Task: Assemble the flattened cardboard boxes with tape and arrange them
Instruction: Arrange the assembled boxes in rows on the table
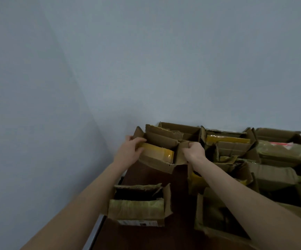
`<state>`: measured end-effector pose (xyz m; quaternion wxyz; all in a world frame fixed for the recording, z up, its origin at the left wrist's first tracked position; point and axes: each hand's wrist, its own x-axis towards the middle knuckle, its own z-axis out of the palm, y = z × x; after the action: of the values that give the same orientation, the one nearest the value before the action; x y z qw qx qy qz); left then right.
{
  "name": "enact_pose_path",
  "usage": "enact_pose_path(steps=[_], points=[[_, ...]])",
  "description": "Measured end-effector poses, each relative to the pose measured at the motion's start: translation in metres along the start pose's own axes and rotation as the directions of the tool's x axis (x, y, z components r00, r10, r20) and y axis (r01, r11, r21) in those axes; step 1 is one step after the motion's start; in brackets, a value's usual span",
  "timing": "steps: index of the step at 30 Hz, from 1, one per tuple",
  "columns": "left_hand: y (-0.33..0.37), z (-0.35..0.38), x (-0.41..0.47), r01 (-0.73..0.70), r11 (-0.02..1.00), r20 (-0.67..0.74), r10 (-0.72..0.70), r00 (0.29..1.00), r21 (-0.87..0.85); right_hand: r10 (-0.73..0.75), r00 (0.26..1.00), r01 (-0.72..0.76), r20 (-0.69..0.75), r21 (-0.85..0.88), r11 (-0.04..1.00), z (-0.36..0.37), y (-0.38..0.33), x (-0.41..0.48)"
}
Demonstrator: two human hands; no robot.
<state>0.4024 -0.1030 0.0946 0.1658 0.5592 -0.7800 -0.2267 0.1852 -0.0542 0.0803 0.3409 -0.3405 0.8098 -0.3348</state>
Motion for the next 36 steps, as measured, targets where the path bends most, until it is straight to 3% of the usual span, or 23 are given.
enact_pose_path(steps=[3, 5, 7, 11, 14, 16, 20, 24, 27, 36], points=[[0.007, 0.002, 0.003, 0.006, 0.973, 0.210, -0.057, 0.976, 0.232, -0.025, 1.000, 0.025, 0.001, 0.002, 1.000, -0.007, 0.000, 0.000], [0.011, 0.002, 0.002, -0.024, 0.944, 0.179, -0.037, 0.983, 0.330, -0.037, 0.999, 0.037, 0.006, 0.020, 0.999, -0.010, 0.001, 0.000], [0.011, 0.005, 0.001, -0.061, 0.940, 0.061, 0.043, 0.997, 0.337, -0.029, 1.000, 0.030, -0.006, 0.031, 0.999, -0.013, 0.003, 0.000], [0.005, 0.010, -0.003, -0.211, 0.945, -0.145, 0.252, 0.957, 0.251, 0.047, 0.999, -0.045, -0.011, 0.124, 0.991, -0.016, 0.007, 0.002], [0.002, 0.011, -0.011, -0.245, 0.951, -0.117, 0.269, 0.956, 0.190, 0.047, 0.999, -0.043, -0.027, 0.135, 0.990, -0.016, 0.008, 0.002], [0.001, 0.011, -0.019, -0.201, 0.973, -0.119, 0.215, 0.969, 0.115, 0.014, 0.999, -0.008, -0.045, 0.130, 0.991, -0.014, 0.008, -0.001], [0.014, 0.007, -0.023, 0.093, 0.986, -0.015, -0.096, 0.995, -0.141, -0.100, 0.995, 0.101, -0.020, 0.043, 0.994, -0.005, 0.006, -0.008], [0.019, -0.001, -0.013, 0.207, 0.946, 0.054, -0.200, 0.978, -0.249, -0.142, 0.990, 0.143, -0.020, 0.009, 0.990, -0.003, 0.006, -0.012], [0.018, -0.003, -0.012, 0.221, 0.943, 0.145, -0.190, 0.971, -0.247, -0.123, 0.992, 0.124, -0.032, 0.027, 0.992, -0.004, 0.007, -0.012], [0.015, -0.014, -0.002, 0.131, 0.968, 0.204, -0.086, 0.975, -0.216, -0.089, 0.996, 0.088, -0.002, 0.123, 0.988, -0.009, 0.004, -0.010]])
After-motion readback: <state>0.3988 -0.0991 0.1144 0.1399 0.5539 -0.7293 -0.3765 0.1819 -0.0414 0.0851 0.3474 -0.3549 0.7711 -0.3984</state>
